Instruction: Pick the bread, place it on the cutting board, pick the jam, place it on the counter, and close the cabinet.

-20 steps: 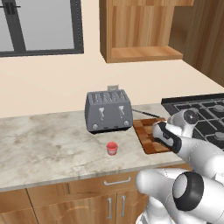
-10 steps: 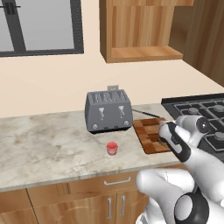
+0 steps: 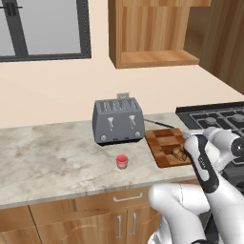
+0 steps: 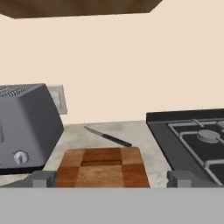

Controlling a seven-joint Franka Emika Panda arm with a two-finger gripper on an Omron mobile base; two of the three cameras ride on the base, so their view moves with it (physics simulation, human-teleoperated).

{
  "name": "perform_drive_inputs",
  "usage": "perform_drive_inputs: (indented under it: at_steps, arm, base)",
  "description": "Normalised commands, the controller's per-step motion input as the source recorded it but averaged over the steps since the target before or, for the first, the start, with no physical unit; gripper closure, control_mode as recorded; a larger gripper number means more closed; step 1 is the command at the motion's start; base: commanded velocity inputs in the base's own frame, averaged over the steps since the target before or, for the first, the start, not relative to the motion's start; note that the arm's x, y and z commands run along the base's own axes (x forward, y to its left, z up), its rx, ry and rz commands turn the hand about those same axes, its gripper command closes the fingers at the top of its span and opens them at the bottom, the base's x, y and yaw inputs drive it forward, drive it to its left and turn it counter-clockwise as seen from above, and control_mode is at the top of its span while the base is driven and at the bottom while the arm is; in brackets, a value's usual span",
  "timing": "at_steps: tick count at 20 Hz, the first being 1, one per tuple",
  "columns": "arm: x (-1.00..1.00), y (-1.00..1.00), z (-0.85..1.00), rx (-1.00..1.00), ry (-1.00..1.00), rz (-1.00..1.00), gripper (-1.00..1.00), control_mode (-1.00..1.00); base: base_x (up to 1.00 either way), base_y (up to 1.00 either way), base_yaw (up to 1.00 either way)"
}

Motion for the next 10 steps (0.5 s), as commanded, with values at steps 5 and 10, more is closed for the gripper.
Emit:
perform_drive_inputs:
  at_steps: [5, 10]
  arm:
    - [-0.28, -0.01, 0.21, 0.00, -0.18, 0.00, -1.00, -1.00]
    - [-0.25, -0.03, 0.27, 0.00, -0.15, 0.00, -1.00, -1.00]
  base:
    - [0.00, 0.00, 0.00]
    - [0.00, 0.00, 0.00]
